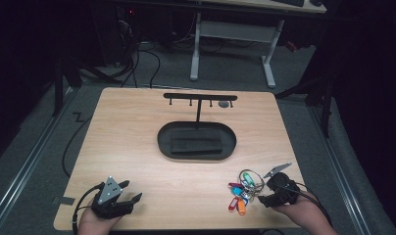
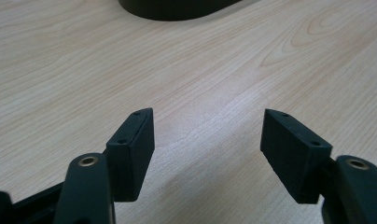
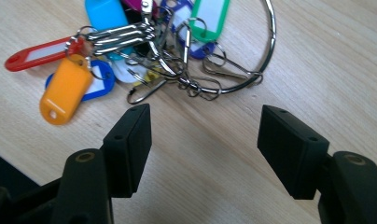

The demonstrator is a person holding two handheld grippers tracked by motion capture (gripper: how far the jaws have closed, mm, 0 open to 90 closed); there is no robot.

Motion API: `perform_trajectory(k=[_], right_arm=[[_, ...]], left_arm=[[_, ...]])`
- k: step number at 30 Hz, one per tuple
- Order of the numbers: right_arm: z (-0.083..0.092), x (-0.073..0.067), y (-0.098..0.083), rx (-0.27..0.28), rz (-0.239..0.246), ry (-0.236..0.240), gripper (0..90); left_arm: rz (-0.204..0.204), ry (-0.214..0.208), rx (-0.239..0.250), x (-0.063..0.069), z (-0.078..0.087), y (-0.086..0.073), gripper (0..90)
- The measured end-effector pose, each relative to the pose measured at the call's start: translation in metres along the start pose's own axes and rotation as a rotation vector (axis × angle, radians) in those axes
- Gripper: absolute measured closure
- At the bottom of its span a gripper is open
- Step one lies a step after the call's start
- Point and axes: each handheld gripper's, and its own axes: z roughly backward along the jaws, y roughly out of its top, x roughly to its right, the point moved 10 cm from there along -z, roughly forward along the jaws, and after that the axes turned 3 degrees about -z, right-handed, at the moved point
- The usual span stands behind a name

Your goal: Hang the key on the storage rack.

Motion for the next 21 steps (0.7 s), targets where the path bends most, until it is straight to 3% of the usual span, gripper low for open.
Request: perform_trajectory(k=[4, 10, 13, 16, 21], right_arm=[[0.007, -0.005, 0.009, -0.027, 0.030, -0.007, 36.4], [0.016, -0.016, 0.030, -0.052, 0.087, -0.013, 43.1], [0.010, -0.025, 0.039, -0.088, 0.110, 0.007, 43.7], [0.003, -0.034, 0.049, -0.118, 0.143, 0.024, 46.4], [-0.008, -0.039, 0.064, -0.161, 0.161, 0.038, 54.7]], left_arm=[[0.020, -0.015, 0.007, 0.002, 0.001, -0.001, 35.0], [-0.022, -0.011, 0.002, 0.008, 0.006, -0.003, 34.3], [-0.043, -0.001, -0.013, 0.007, 0.011, -0.008, 34.1], [-0.020, 0.008, -0.002, 0.003, 0.016, -0.010, 34.1], [-0.031, 0.013, 0.013, 0.004, 0.021, -0.009, 34.4]])
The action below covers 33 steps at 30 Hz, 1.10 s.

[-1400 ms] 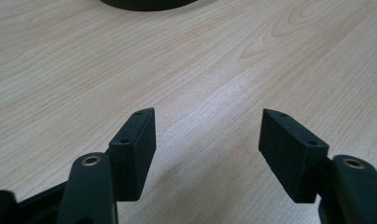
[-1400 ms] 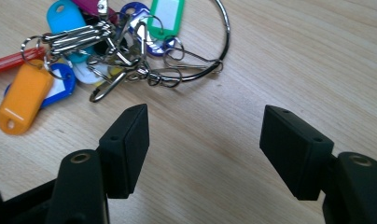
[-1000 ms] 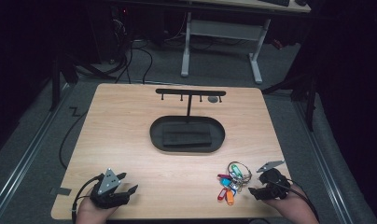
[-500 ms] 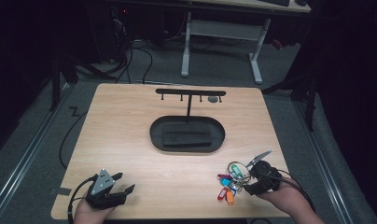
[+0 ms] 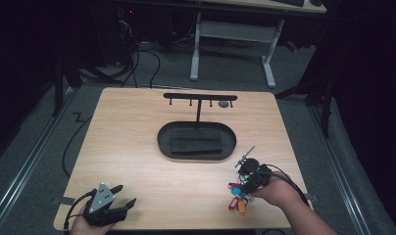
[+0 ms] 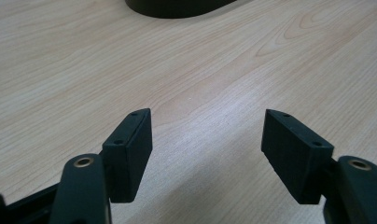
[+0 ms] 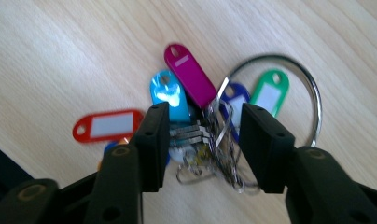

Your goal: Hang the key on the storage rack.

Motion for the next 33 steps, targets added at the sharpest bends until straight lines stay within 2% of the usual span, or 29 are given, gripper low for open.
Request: perform_trajectory(k=[3, 7, 8, 10, 12, 13, 14, 19, 21, 22, 24, 27, 33], right_arm=[[-0.005, 0.001, 0.008, -0.011, 0.012, 0.003, 59.5], [-0.014, 0.004, 0.008, -0.054, -0.007, 0.013, 63.9], [-0.016, 0.007, 0.008, -0.059, 0.000, 0.011, 64.9], [-0.018, 0.008, 0.006, -0.072, -0.021, 0.020, 67.6], [-0.021, 0.009, 0.007, -0.066, -0.013, 0.037, 68.3], [-0.021, 0.008, 0.008, -0.075, -0.031, 0.043, 69.2], [-0.022, 0.010, 0.009, -0.072, -0.015, 0.045, 70.7], [-0.024, 0.010, 0.010, -0.084, -0.010, 0.047, 76.8], [-0.023, 0.010, 0.010, -0.090, -0.009, 0.043, 77.8], [-0.021, 0.009, 0.011, -0.087, -0.007, 0.041, 84.6], [-0.017, 0.009, 0.012, -0.072, 0.017, 0.023, 85.1], [-0.008, 0.007, 0.013, -0.069, 0.046, 0.022, 85.1], [0.013, 0.007, 0.012, -0.079, 0.078, -0.003, 85.1]], left_arm=[[-0.015, -0.002, 0.001, 0.003, 0.001, 0.001, 34.4], [-0.021, 0.001, 0.002, 0.003, 0.002, 0.000, 34.4], [-0.017, 0.001, 0.003, 0.003, 0.003, 0.000, 34.4], [-0.013, 0.003, 0.005, 0.002, 0.003, 0.000, 34.5], [-0.015, 0.004, 0.002, 0.001, 0.002, -0.001, 34.5], [-0.014, 0.003, 0.001, 0.001, 0.002, -0.001, 34.5], [-0.013, 0.000, 0.000, 0.001, 0.002, -0.001, 34.5], [-0.020, -0.005, -0.006, 0.003, 0.000, -0.001, 34.5], [-0.021, -0.007, -0.005, 0.004, -0.001, 0.000, 34.6], [-0.019, -0.009, -0.004, 0.004, -0.001, 0.000, 34.6], [-0.020, -0.009, -0.004, 0.004, -0.002, 0.000, 34.6], [-0.022, -0.011, -0.009, 0.004, -0.002, -0.001, 34.6], [-0.022, -0.006, -0.006, 0.003, -0.001, -0.001, 34.6]])
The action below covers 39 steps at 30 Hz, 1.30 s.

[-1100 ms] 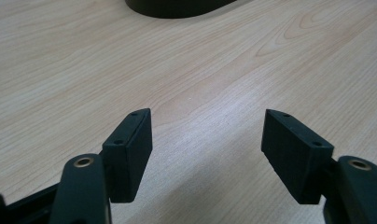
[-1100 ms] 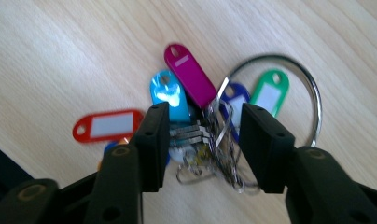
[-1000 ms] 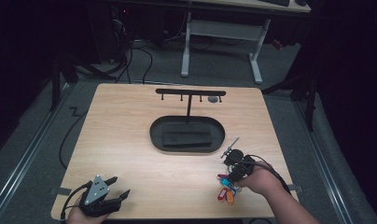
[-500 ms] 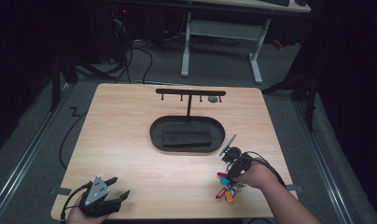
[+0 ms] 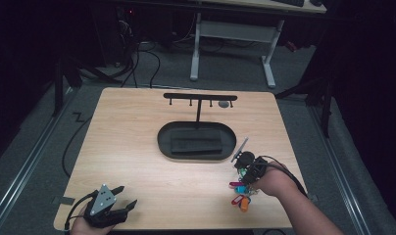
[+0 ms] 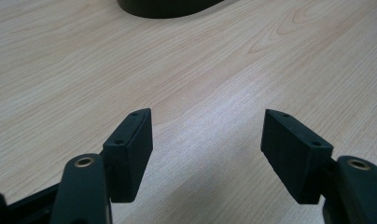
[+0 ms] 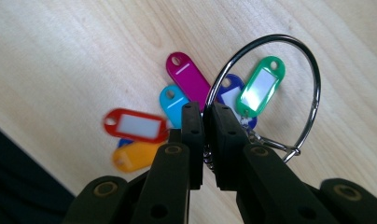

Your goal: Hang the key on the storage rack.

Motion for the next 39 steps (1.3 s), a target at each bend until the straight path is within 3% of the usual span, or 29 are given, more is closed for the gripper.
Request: perform_trajectory(k=[9, 34, 39], right_arm=[[0.032, 0.003, -0.002, 0.015, 0.035, -0.026, 85.0], [0.097, 0.018, 0.007, 0.080, 0.040, -0.135, 84.4], [0.104, 0.019, 0.011, 0.086, 0.040, -0.134, 84.9]], left_arm=[[-0.005, -0.001, -0.011, 0.000, -0.001, -0.001, 34.6], [-0.016, -0.008, -0.026, 0.002, -0.003, -0.004, 34.6], [-0.018, -0.007, -0.027, 0.002, -0.003, -0.004, 34.6]])
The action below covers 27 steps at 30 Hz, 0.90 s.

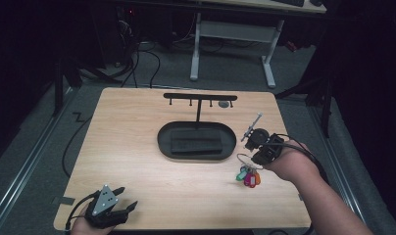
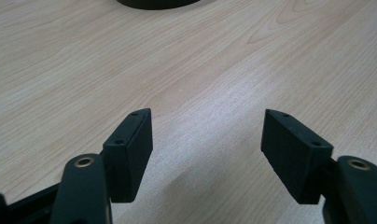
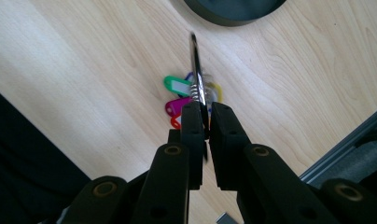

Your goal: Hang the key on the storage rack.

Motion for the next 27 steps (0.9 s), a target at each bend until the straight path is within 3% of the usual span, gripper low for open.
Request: perform_trajectory(k=[14, 27], right_arm=[[0.022, 0.001, 0.016, 0.007, 0.003, -0.004, 85.4], [0.050, 0.023, 0.041, 0.050, -0.022, -0.016, 85.5]], left_arm=[[0.002, -0.002, 0.000, 0.000, 0.001, 0.000, 34.6], [0.014, 0.001, 0.008, -0.001, 0.002, -0.001, 34.5]])
